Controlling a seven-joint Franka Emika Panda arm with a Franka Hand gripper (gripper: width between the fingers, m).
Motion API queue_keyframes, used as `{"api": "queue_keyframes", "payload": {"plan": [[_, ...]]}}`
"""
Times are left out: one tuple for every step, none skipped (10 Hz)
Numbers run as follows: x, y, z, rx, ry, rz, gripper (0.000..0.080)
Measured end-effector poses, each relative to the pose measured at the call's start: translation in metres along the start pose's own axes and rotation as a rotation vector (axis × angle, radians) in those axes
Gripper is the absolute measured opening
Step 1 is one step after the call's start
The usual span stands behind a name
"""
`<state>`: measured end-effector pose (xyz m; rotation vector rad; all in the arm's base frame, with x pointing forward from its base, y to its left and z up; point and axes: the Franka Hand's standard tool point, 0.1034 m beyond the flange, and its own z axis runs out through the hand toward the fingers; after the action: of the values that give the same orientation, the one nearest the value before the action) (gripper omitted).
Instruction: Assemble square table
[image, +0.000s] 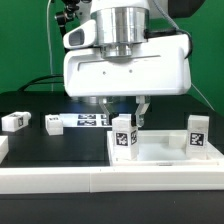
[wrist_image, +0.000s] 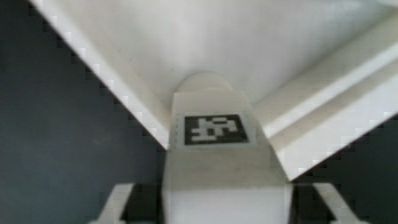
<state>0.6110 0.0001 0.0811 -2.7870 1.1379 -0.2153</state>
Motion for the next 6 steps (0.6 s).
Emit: {"api": "queue_keyframes", "payload": {"plan": [[-0.0006, -0.0006, -0.0001, 0.002, -0.004, 0.128, 0.0290], [0.0000, 0.0001, -0.0007, 0.008, -0.010, 0.288, 0.0290], [0.0000, 0.0001, -0.0009, 0.009, -0.012, 0.341, 0.0290], [-0.0004, -0.0003, -0.0014, 0.011, -0.015, 0.451, 0.0291], [-0.0010, -0.0010, -0.0016, 0.011, -0.016, 0.529, 0.0291], [-0.0021, -0.0023, -0.0015, 0.012, -0.016, 0.590, 0.0291]]}}
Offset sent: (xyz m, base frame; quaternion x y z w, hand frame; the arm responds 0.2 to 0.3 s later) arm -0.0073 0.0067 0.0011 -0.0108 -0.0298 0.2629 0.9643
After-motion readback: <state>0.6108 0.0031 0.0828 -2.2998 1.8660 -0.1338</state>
